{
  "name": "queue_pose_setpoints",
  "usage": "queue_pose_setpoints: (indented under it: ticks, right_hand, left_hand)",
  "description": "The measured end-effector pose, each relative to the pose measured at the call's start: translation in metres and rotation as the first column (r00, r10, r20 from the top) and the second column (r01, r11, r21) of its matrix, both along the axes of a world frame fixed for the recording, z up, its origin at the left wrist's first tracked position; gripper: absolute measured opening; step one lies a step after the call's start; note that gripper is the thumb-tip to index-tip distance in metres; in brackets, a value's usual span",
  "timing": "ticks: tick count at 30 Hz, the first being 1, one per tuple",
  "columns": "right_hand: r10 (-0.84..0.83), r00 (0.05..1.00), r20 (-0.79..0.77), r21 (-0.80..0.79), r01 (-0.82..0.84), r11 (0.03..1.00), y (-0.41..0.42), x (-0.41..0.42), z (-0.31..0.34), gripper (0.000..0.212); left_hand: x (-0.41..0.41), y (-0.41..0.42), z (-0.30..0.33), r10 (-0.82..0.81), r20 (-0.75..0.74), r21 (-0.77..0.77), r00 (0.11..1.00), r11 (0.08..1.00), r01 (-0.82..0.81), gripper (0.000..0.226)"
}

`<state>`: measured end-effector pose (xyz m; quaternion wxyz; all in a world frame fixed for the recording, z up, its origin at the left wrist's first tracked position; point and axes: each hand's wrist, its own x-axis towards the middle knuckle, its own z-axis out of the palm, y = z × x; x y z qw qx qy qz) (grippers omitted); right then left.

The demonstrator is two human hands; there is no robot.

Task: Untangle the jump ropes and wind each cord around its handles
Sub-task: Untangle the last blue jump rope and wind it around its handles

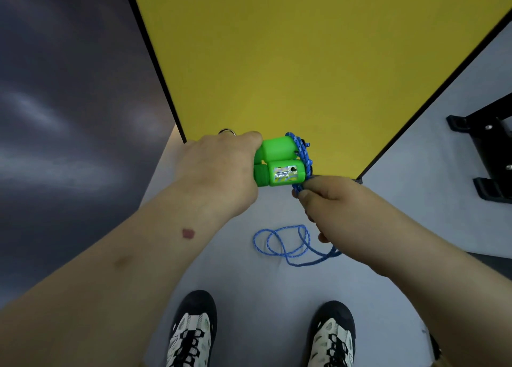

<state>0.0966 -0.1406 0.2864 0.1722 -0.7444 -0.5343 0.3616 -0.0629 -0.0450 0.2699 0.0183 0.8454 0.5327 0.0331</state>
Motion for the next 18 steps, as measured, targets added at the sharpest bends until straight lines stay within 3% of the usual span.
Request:
queue_pose_setpoints:
  ticks: [3,6,10,14,18]
  right_hand:
    - [-0.021,1.000,-0.015,0.008,0.021,1.000,-0.001,0.002,0.012,0.025]
    - [-0.186,0.945,-0.271,0.024,0.199,0.980,0.004,0.005,0.023,0.008]
    - [-0.207,0.842,-0.497,0.009,0.244,0.970,0.017,0.010,0.035,0.016]
    - [-0.183,0.808,-0.560,0.004,0.224,0.975,0.030,0.015,0.042,0.018]
    - [-0.135,0.846,-0.516,0.047,0.186,0.982,0.043,0.024,0.038,0.020]
  left_hand:
    - [0.000,0.001,0.001,0.006,-0.005,0.013,1.000,1.000,-0.006,0.036]
    - [-0.002,0.001,0.000,-0.002,-0.008,0.010,1.000,1.000,0.003,0.034]
    - [0.001,-0.004,0.000,-0.036,-0.018,-0.011,0.999,0.999,0.036,0.034]
    - [0.001,-0.005,0.003,-0.068,-0.033,-0.020,0.997,0.998,0.068,0.033]
    - [0.003,-0.008,0.004,-0.130,-0.042,-0.016,0.991,0.991,0.130,0.034]
